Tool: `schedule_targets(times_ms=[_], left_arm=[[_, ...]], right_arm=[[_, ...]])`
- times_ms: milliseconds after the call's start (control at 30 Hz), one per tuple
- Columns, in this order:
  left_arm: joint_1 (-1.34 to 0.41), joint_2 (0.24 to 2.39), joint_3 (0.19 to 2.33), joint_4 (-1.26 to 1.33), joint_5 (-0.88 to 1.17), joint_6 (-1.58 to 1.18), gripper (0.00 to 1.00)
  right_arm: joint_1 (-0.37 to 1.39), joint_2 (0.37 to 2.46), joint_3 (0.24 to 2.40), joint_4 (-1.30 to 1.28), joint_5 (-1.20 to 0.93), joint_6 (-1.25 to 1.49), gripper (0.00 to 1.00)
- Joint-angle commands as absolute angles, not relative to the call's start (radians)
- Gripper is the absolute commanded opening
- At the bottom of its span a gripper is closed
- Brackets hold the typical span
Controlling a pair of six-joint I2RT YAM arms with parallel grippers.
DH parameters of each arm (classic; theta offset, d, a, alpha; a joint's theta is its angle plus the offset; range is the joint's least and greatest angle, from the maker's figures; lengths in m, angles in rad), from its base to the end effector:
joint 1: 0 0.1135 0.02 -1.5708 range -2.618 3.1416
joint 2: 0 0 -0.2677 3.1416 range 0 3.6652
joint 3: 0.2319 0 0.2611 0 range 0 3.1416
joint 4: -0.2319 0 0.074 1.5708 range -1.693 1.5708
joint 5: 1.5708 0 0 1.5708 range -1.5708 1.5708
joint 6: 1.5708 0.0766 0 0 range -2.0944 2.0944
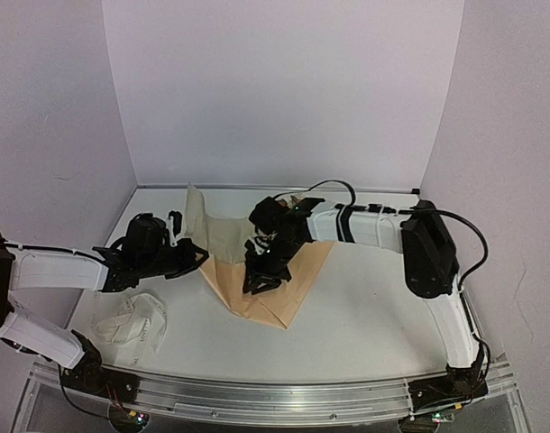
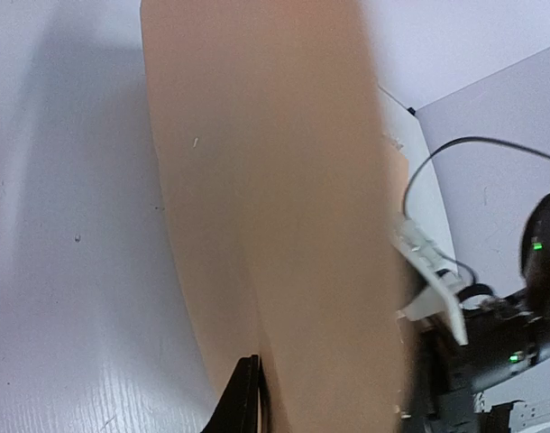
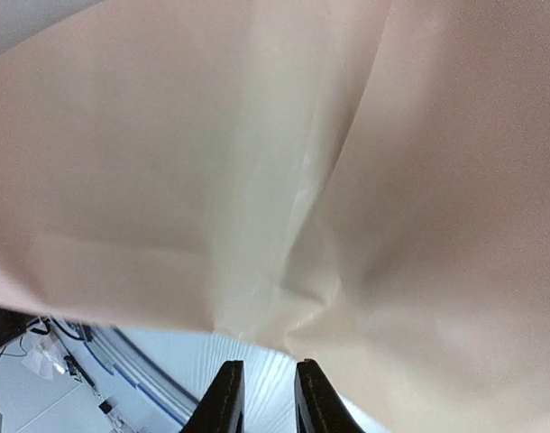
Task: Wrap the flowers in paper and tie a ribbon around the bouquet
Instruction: Press the fold line on the 2/3-folded wrapping paper, then fold the 2/3-folded wrapping paper at the center of the board.
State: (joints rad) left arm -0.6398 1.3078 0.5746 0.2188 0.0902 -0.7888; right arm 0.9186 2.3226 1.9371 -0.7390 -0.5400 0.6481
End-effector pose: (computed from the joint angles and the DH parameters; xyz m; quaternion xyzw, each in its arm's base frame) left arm 0.2447 -0.1907 0.1726 -0.0416 0.8621 -0.3592 0.3549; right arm 0.2850 0.4381 0.1431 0.1852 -0.9233 -0.3348 0.0324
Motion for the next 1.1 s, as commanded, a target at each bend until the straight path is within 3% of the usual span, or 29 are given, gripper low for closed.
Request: schedule_targets(times_ms=[0,233,467,733,1067], left_arm=[[-0.665,1.341,0.666,0.213,0.141,-0.709,0.08],[-0.749,1.471,0.82,0.173,0.168,-0.638,0.1],[-0.84,1.71,1.04,0.13,0.208,-0.601,0.11],[-0.881,1.941,1.272,0.035,0.253,-0.591,0.12],[-0.887,2.12,1.483,-0.054,0.261,-0.613,0.16]], right_arm=[[0.886,2.08,1.826,-0.816,-0.497,0.585,0.24],[0.75,1.843,1.447,-0.797,-0.376,0.602,0.26],[0.607,1.839,1.26,-0.621,-0.437,0.685,0.34],[0.515,1.988,1.321,-0.584,-0.485,0.721,0.36],[0.469,2.182,1.567,-0.668,-0.499,0.703,0.36]])
